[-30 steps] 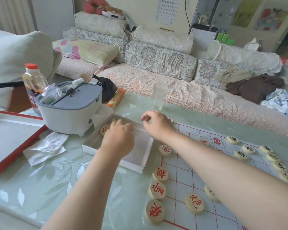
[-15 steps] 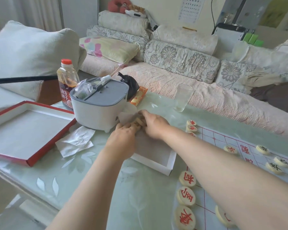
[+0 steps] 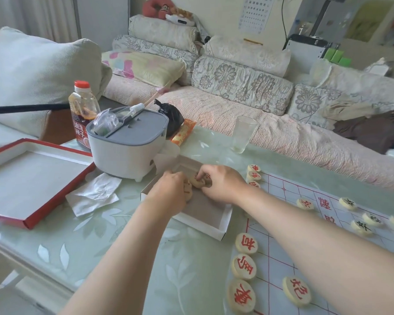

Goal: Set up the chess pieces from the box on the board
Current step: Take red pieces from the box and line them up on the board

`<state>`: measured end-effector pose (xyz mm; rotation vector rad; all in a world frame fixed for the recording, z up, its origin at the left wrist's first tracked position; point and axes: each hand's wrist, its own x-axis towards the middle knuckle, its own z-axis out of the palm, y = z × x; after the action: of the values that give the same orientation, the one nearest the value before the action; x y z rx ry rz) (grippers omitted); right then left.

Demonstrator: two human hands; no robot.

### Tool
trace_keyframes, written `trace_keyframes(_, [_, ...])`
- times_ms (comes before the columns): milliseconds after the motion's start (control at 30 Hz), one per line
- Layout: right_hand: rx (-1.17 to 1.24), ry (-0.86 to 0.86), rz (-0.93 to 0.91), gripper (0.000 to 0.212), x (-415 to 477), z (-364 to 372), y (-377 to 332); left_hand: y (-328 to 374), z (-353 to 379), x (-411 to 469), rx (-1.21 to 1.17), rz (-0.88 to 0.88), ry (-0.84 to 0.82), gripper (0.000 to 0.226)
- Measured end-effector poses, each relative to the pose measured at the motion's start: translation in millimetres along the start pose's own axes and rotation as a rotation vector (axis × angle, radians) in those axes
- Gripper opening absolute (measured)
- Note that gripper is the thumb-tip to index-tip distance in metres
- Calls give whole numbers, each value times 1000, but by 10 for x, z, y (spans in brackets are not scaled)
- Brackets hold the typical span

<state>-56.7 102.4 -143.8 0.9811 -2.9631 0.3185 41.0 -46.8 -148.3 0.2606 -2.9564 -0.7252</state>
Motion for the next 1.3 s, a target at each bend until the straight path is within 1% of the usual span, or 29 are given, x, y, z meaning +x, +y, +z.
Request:
trace_keyframes(100, [12,-23,0,19,-49,-34,4,10,-5,22,-37,-6,8,35])
trace_keyframes(167, [26,-23,-13,18,-58,-44,-14,17,-1,31,-19,-10,10,36])
trace_keyframes(233, [59,-18,-15,25,-71,-35,-37,16,17,29,-15,-2,20,36])
trace_keyframes(333, [70,-51,-11,45,-84,-8,-61,0,83,37,-1,7,-19,38])
trace_keyframes(367, [62,-58,-7,49,-89,7,-61,-6,108,49,12,19,-27,39])
trace_keyframes(467, [66,-34,5,49,-124,33,-45,28,98,35,58,17,-43,39])
trace_keyframes(600, [96,43,40,47,-253,-62,31,122,97,74,139,72,-22,32])
trace_keyframes(633, [116,64,58,49,-305,-112,64,167,102,81,105,89,15,27])
trace_keyframes(700, [166,114,98,50,-430,-226,151,335,90,71,-77,76,13,13])
trace_keyframes(733, [187,138,113,49,-498,-281,214,434,87,44,-121,103,-9,17])
trace_keyframes(767, [205,155,129,48,-570,-334,287,526,83,-6,-112,172,30,23])
trace_keyframes(833, [218,174,166,47,-725,-433,467,757,75,-52,-112,176,78,31])
trace_keyframes(900, [199,174,216,46,-890,-522,693,967,143,-74,-130,181,79,37])
trace_keyframes(967, [174,173,285,45,-1054,-591,956,1180,243,-84,-166,213,29,35])
trace_keyframes(1100, [160,219,469,45,-1311,-691,1495,1528,426,-124,-236,275,-83,42])
trace_keyframes(1200, [183,238,590,36,-1387,-720,1823,1628,552,-88,-308,221,-168,49])
trace_keyframes(1300, [151,231,656,31,-1329,-722,2081,1649,674,-19,-381,201,-210,49])
